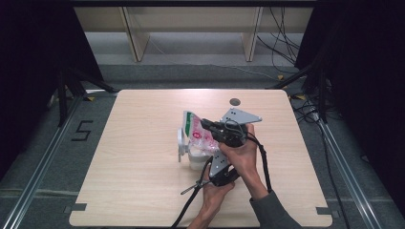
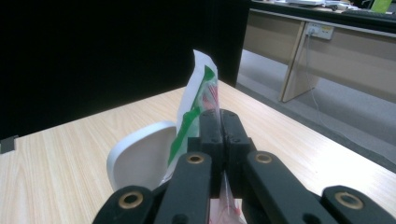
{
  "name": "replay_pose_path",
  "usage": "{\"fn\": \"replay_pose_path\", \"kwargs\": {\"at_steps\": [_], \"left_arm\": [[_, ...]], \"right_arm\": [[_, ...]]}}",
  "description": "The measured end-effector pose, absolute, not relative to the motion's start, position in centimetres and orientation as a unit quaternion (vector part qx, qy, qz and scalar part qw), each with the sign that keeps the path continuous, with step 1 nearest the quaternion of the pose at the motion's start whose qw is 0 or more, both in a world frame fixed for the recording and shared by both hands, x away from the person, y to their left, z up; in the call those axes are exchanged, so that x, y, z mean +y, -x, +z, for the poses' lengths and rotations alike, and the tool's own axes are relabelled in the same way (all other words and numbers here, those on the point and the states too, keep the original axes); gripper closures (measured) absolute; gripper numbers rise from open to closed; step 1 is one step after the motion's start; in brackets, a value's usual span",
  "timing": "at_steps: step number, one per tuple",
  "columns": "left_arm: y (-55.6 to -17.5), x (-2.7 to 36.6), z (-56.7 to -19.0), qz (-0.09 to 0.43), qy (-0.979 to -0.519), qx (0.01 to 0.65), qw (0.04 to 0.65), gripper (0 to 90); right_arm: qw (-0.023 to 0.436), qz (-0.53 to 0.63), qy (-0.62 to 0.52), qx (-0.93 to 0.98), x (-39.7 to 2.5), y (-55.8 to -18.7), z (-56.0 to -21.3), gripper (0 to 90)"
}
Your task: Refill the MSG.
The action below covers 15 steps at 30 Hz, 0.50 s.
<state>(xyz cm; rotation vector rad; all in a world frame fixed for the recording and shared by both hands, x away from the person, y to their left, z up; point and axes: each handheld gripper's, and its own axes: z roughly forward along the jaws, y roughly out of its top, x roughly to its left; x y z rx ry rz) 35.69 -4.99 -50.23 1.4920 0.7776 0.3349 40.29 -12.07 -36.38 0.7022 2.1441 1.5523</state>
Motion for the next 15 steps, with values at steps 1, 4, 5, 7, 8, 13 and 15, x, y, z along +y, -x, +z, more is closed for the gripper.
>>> {"fn": "replay_pose_path", "kwargs": {"at_steps": [1,4,5,7,8,13,15], "left_arm": [[-35.69,-5.0,-50.25,0.148,-0.658,0.343,0.654,77.6],[-35.71,-4.96,-50.24,0.149,-0.658,0.343,0.654,77.7],[-35.7,-4.97,-50.23,0.148,-0.658,0.342,0.654,77.6],[-35.67,-5.0,-50.24,0.148,-0.658,0.343,0.654,77.6],[-35.72,-4.99,-50.28,0.148,-0.658,0.343,0.654,77.7],[-35.77,-4.95,-50.26,0.149,-0.66,0.342,0.652,77.6],[-35.76,-4.97,-50.28,0.149,-0.659,0.342,0.653,77.7]], "right_arm": [[0.214,0.557,-0.25,0.763,-12.04,-40.39,-36.48,90.0],[0.194,0.556,-0.255,0.767,-12.1,-40.27,-36.41,90.0],[0.204,0.56,-0.247,0.764,-12.16,-40.44,-36.43,90.0],[0.196,0.555,-0.255,0.767,-12.12,-40.3,-36.42,90.0],[0.196,0.554,-0.255,0.768,-12.12,-40.33,-36.45,90.0],[0.214,0.558,-0.244,0.764,-12.25,-40.49,-36.36,90.0],[0.197,0.555,-0.253,0.767,-12.12,-40.35,-36.46,90.0]]}}
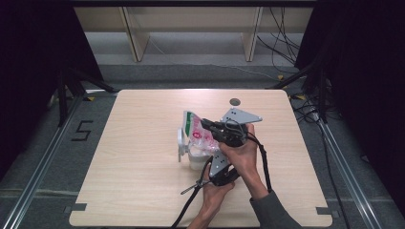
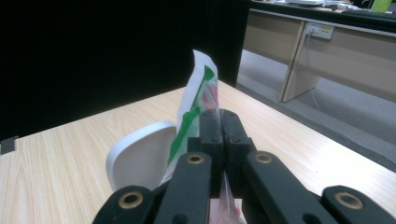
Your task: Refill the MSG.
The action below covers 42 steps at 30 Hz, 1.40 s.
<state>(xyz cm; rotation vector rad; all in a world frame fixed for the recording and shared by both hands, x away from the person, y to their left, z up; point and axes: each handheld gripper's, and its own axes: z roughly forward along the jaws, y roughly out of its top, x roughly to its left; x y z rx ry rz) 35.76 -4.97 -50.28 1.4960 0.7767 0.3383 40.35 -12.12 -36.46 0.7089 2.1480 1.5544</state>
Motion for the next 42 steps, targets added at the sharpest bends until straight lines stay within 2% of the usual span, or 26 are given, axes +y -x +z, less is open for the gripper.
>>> {"fn": "replay_pose_path", "kwargs": {"at_steps": [11,13,14,17,19,22,26,29,31,42], "left_arm": [[-35.73,-4.95,-50.25,0.149,-0.658,0.341,0.654,77.6],[-35.73,-4.94,-50.22,0.148,-0.659,0.341,0.654,77.6],[-35.73,-4.94,-50.24,0.148,-0.659,0.341,0.653,77.7],[-35.75,-4.93,-50.31,0.148,-0.659,0.342,0.654,77.7],[-35.72,-4.9,-50.23,0.151,-0.661,0.344,0.65,77.7],[-35.75,-4.92,-50.3,0.15,-0.66,0.343,0.651,77.7],[-35.75,-4.92,-50.3,0.15,-0.658,0.342,0.654,77.6],[-35.78,-4.91,-50.29,0.149,-0.658,0.341,0.654,77.6],[-35.67,-4.89,-50.29,0.15,-0.662,0.347,0.648,77.6],[-35.76,-4.86,-50.3,0.149,-0.66,0.341,0.653,77.7]], "right_arm": [[0.195,0.555,-0.254,0.768,-12.1,-40.33,-36.48,90.0],[0.212,0.558,-0.246,0.764,-12.2,-40.4,-36.35,90.0],[0.2,0.559,-0.25,0.765,-12.1,-40.34,-36.39,90.0],[0.212,0.556,-0.247,0.765,-12.12,-40.49,-36.52,90.0],[0.194,0.558,-0.254,0.766,-12.07,-40.35,-36.5,90.0],[0.208,0.559,-0.255,0.761,-12.03,-40.33,-36.53,90.0],[0.188,0.558,-0.259,0.766,-11.95,-40.23,-36.57,90.0],[0.213,0.558,-0.244,0.764,-12.09,-40.45,-36.47,90.0],[0.194,0.553,-0.254,0.769,-11.97,-40.34,-36.6,90.0],[0.197,0.556,-0.253,0.767,-11.93,-40.24,-36.53,90.0]]}}
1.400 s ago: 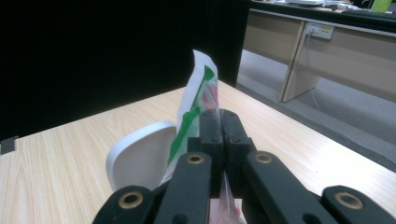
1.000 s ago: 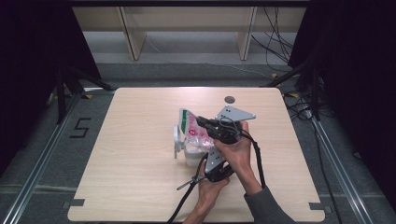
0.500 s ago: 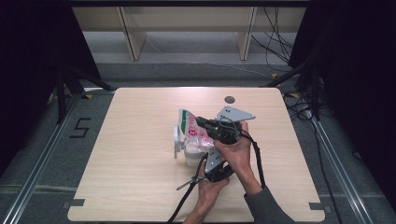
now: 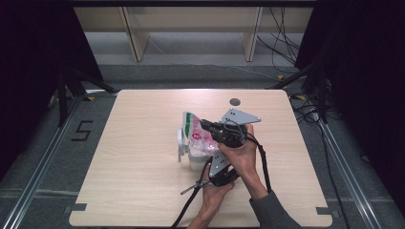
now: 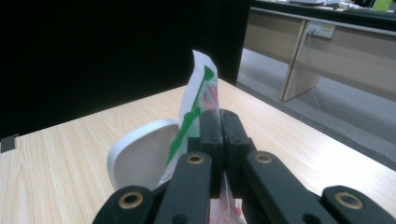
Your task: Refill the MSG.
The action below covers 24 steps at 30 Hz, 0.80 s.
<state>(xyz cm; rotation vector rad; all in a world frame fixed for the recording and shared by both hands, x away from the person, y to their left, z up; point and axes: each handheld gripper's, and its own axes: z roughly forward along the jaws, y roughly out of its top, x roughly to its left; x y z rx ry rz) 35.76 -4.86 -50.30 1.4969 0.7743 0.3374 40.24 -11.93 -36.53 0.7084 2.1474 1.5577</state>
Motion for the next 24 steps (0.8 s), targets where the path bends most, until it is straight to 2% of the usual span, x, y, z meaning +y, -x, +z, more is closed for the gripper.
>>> {"fn": "replay_pose_path", "kwargs": {"at_steps": [24], "left_arm": [[-35.73,-4.92,-50.39,0.149,-0.659,0.343,0.653,77.6]], "right_arm": [[0.194,0.556,-0.25,0.769,-11.92,-40.46,-36.78,90.0]]}}
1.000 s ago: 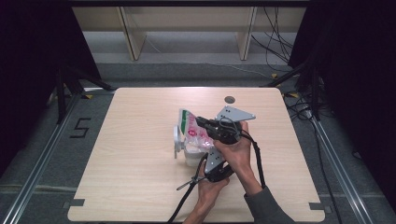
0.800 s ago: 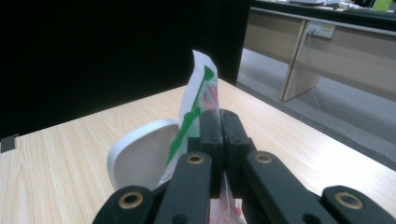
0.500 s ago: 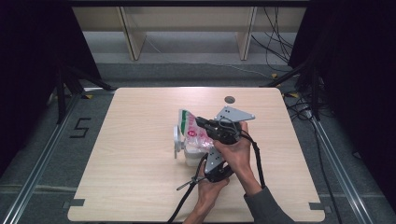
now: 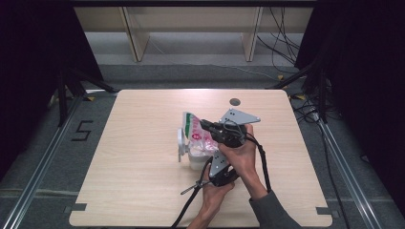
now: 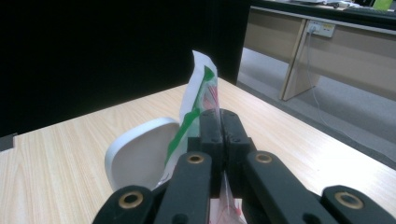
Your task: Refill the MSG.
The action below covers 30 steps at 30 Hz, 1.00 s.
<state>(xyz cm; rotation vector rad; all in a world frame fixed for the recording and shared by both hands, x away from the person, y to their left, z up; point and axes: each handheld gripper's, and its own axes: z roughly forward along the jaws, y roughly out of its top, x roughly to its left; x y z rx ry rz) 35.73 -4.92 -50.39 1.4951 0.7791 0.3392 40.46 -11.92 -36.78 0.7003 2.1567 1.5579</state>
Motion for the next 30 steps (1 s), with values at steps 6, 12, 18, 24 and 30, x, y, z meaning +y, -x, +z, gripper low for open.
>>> {"fn": "replay_pose_path", "kwargs": {"at_steps": [6,12,18,24,30], "left_arm": [[-35.64,-4.87,-50.41,0.149,-0.66,0.34,0.653,77.5],[-35.59,-4.82,-50.46,0.152,-0.663,0.341,0.649,77.3],[-35.5,-4.69,-50.61,0.147,-0.665,0.337,0.651,76.8],[-35.3,-4.55,-50.67,0.147,-0.67,0.339,0.644,76.7],[-35.08,-4.52,-50.82,0.142,-0.672,0.335,0.645,75.2]], "right_arm": [[0.196,0.554,-0.249,0.77,-11.95,-40.31,-36.67,90.0],[0.194,0.554,-0.25,0.77,-12.07,-40.34,-36.64,90.0],[0.192,0.555,-0.255,0.768,-12.19,-40.27,-36.6,90.0],[0.194,0.551,-0.253,0.772,-12.31,-40.19,-36.49,90.0],[0.201,0.548,-0.247,0.773,-12.69,-40.0,-36.28,90.0]]}}
